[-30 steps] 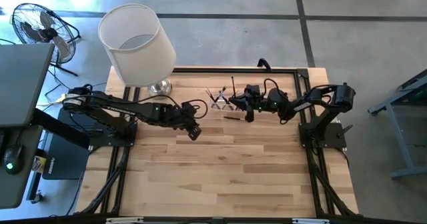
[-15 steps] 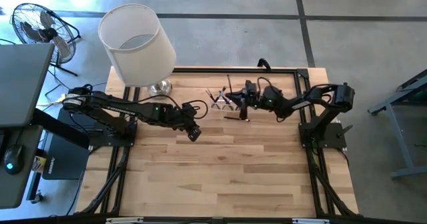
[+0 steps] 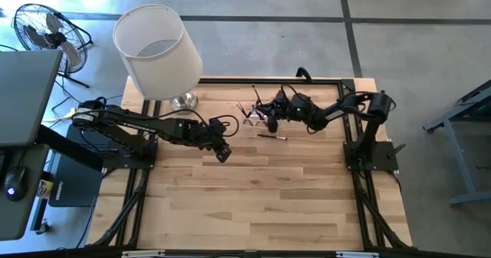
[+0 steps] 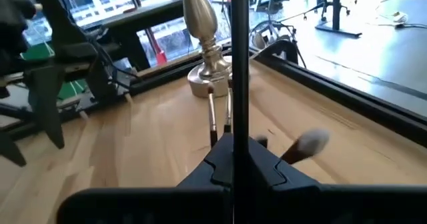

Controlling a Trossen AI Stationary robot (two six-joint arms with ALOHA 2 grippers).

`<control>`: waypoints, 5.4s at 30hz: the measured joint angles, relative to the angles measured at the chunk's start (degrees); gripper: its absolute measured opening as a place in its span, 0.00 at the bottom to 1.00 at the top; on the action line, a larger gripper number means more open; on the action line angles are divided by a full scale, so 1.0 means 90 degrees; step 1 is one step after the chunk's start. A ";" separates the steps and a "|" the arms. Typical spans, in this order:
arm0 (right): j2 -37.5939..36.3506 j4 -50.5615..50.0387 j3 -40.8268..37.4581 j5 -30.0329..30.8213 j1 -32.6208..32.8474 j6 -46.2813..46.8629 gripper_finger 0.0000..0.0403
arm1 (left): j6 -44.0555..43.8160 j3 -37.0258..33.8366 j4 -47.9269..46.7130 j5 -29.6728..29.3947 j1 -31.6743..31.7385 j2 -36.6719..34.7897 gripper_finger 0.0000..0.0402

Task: Put items in baskets/containers
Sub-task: Put the eyeshadow brush into the transparent organizer, then put the blush brush into the transparent organizer

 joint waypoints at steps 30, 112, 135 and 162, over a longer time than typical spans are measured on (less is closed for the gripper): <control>0.0259 0.0156 -0.0001 0.0002 -0.0003 0.0032 0.24 | -0.0117 0.0000 0.0002 -0.0068 0.0000 0.0000 0.33; -0.1516 -0.2677 -0.2483 0.2666 0.2081 -0.0725 0.37 | 0.0219 0.0002 0.0334 -0.0066 0.0002 -0.0002 0.33; -0.0703 -0.5298 0.0059 0.1769 0.3477 -0.0221 0.01 | 0.1979 0.0005 -0.0044 0.1182 -0.0288 0.0462 0.33; -0.0442 -0.8513 0.2781 0.2018 0.4661 -0.0049 0.00 | 0.2892 0.0722 0.1201 -0.0248 -0.1821 0.1559 0.33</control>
